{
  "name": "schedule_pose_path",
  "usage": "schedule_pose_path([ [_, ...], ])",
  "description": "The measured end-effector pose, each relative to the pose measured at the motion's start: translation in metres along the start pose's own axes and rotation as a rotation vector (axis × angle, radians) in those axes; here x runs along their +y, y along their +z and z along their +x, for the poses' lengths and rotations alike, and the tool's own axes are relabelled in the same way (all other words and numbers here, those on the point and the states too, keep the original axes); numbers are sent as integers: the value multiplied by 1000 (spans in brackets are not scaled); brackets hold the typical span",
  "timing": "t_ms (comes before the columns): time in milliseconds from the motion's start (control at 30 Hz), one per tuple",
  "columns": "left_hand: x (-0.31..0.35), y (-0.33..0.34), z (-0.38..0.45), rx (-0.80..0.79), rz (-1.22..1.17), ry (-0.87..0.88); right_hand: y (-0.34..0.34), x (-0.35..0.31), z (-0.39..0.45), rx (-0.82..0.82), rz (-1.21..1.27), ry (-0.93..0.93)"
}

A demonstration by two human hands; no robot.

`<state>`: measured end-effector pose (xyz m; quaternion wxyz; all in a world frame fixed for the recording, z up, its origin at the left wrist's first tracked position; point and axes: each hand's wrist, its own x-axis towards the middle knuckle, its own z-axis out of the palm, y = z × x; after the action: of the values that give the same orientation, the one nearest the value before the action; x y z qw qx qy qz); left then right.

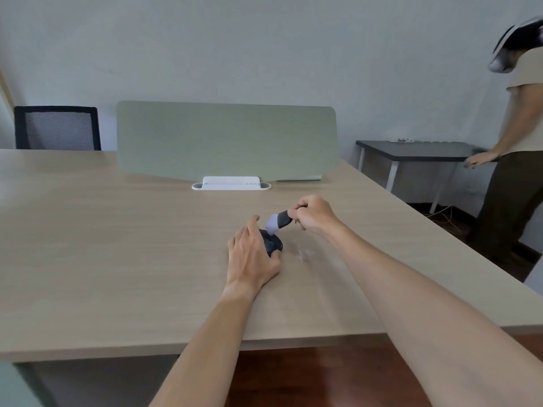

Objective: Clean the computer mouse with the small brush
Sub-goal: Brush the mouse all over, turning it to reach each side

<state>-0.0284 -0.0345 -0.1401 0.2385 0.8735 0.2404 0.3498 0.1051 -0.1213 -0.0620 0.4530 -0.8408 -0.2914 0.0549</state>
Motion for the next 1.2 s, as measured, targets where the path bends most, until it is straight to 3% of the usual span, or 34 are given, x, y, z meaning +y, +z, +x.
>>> schedule_pose_path([
  [133,2,-1,-1,-22,-55,20,0,8,-2,-88,-73,21],
  [267,0,0,-1,-46,-81,24,-6,16,2,-42,-162,21],
  [433,0,6,3,-10,101,-36,-1,11,0,63,81,-28],
  [600,-6,10,4,-19,129,-48,12,13,-2,-36,58,-21],
  [733,-4,9,3,-28,1,-54,7,13,0,-71,-20,38],
  [833,-2,6,1,-52,-83,-67,-1,13,0,20,-27,24],
  [967,0,5,1,-9,35,-84,3,11,-5,158,139,7],
  [1067,1,5,1,-19,64,-111,12,11,-10,62,162,19],
  [1200,1,5,1,-17,41,-110,11,8,-10,-35,12,17],
])
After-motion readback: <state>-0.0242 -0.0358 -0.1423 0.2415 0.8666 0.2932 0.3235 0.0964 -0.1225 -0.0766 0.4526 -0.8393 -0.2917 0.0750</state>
